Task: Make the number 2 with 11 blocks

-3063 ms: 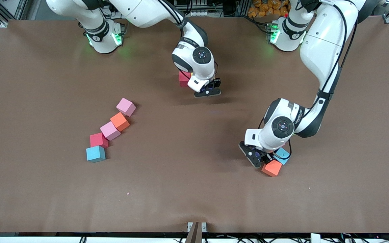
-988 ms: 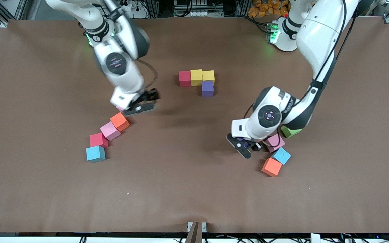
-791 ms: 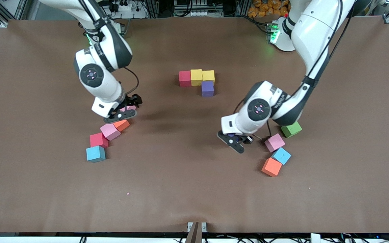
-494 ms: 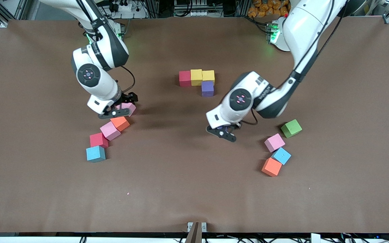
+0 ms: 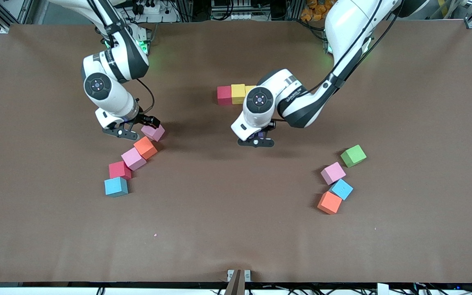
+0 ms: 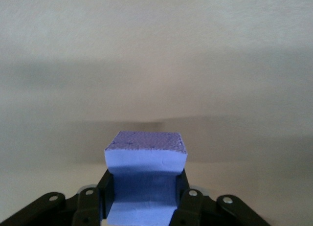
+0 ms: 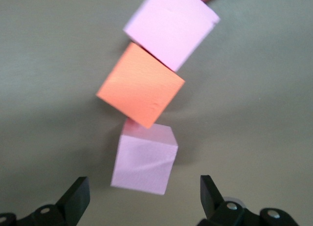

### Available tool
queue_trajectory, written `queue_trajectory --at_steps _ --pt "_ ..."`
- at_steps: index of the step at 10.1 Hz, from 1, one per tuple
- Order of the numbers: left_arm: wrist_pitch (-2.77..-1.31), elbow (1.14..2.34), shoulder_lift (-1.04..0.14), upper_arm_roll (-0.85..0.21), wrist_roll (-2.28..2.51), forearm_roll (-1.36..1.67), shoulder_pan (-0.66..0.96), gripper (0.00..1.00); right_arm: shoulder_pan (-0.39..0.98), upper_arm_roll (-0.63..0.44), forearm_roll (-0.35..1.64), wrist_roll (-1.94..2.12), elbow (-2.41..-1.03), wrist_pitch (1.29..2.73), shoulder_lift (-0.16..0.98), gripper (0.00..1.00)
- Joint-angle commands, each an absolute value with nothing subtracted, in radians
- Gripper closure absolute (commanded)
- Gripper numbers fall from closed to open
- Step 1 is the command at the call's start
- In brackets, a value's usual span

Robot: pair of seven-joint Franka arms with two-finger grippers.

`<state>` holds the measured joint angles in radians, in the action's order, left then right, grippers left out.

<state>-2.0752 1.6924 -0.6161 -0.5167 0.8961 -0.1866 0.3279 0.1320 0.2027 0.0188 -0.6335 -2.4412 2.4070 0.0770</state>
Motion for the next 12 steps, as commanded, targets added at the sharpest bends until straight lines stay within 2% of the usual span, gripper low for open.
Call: queue_trajectory --at_steps 1,2,4,12 --pt "-2.106 1.791 -0.54 -0.528 1.05 -0.202 0.317 0.56 0.094 0.218 0.113 -0.751 -2.488 2.441 0.057 0.0" --pt "-2.174 1.822 -0.531 -0.528 1.108 -0.204 0.316 0.56 0.098 0.218 0.196 -0.773 -2.487 2.442 0.078 0.0" --pt "-2.281 1.867 -0.525 -0.526 1.161 -0.212 0.318 0.56 0.1 0.219 0.222 -0.775 -2.488 2.456 0.113 0.0" --pt "-2.39 1.927 -0.552 -0.529 1.198 -0.327 0.324 0.56 0.147 0.218 0.224 -0.773 -2.49 2.622 0.247 0.01"
